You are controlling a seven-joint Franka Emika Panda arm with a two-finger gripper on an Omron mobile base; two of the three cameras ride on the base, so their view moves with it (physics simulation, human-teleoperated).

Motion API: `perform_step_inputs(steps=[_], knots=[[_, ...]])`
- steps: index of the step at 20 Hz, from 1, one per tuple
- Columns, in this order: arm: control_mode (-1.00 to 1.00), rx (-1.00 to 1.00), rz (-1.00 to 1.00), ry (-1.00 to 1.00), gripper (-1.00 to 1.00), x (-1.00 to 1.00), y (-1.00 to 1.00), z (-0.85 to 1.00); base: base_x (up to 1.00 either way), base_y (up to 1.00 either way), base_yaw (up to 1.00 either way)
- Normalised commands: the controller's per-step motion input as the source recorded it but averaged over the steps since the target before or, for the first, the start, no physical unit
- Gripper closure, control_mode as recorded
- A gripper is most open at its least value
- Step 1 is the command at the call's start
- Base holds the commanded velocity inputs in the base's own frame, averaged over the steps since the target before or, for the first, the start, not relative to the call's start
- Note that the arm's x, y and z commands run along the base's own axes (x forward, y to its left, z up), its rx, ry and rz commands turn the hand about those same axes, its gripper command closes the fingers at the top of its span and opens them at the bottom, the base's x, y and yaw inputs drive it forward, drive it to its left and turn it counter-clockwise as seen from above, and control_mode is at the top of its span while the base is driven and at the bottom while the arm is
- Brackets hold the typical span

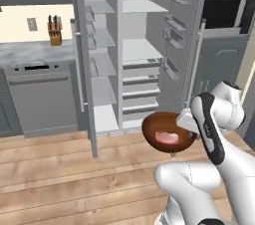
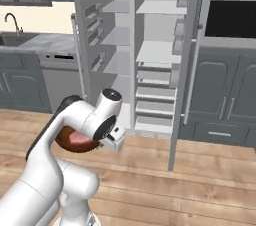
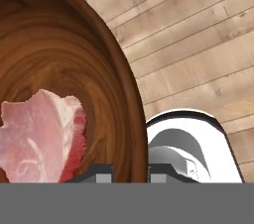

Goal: Place one of the steaks on the plate and the other in the bowl. Then place the bowl in the fridge.

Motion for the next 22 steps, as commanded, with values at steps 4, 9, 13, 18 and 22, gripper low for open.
perform_step_inputs(steps=[4,9,13,18,22], knots=[[1.00,0.00,0.00,0.00,1.00,0.00,0.00,0.00,0.61,0.19,0.03],[1.00,0.00,0.00,0.00,1.00,0.00,0.00,0.00,1.00,0.00,-0.04],[1.00,0.00,0.00,0.00,1.00,0.00,0.00,0.00,1.00,0.00,0.00],[1.00,0.00,0.00,0.00,1.00,0.00,0.00,0.00,0.78,-0.07,-0.01],[1.00,0.00,0.00,0.00,1.00,0.00,0.00,0.00,0.58,-0.18,-0.03]])
